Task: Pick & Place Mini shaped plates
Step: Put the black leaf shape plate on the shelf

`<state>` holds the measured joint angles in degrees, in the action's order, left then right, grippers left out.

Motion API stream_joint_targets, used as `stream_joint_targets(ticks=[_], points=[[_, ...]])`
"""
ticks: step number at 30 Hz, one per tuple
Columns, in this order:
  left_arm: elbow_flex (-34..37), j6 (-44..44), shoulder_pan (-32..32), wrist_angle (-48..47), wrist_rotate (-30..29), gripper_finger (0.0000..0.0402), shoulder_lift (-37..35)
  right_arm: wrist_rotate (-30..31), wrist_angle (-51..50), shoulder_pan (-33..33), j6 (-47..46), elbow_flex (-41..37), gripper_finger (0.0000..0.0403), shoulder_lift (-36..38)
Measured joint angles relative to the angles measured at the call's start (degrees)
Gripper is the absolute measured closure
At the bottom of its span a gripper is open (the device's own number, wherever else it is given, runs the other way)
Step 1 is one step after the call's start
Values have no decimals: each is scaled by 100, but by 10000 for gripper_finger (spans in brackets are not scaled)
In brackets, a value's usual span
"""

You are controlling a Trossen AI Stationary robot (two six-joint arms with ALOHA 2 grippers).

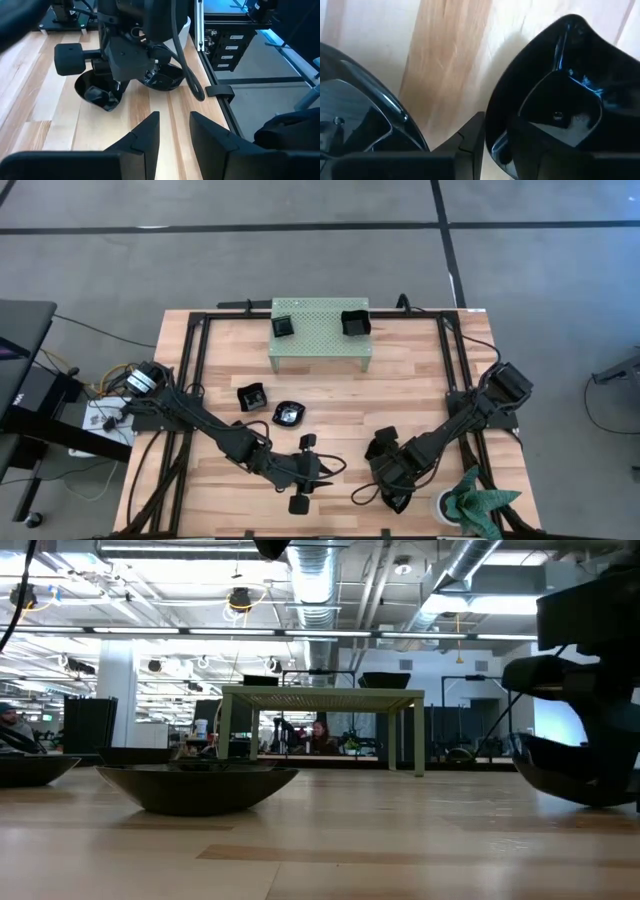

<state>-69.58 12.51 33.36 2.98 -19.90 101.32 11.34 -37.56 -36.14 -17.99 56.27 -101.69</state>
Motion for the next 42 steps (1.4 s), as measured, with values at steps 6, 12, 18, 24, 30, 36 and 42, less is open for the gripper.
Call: stream_joint_targets(ticks=[6,12,18,24,30,36,42], points=[[0,0,-2,9,0,293,0,66,17,48,-1,-17,343,28],[0,0,-2,11,0,293,-2,228,-30,78,109,-35,392,214],[0,-4,-2,16,0,293,-2,187,-212,70,147,-25,396,434],[0,-174,-23,53,7,293,0,224,-414,55,342,314,400,807],[-2,-961,-212,760,32,293,249,190,454,129,1169,446,401,1043],[-2,-1351,-445,804,447,292,506,69,708,56,1971,446,402,1058],[0,-1391,-426,800,999,263,618,53,747,-108,2317,446,402,1058]])
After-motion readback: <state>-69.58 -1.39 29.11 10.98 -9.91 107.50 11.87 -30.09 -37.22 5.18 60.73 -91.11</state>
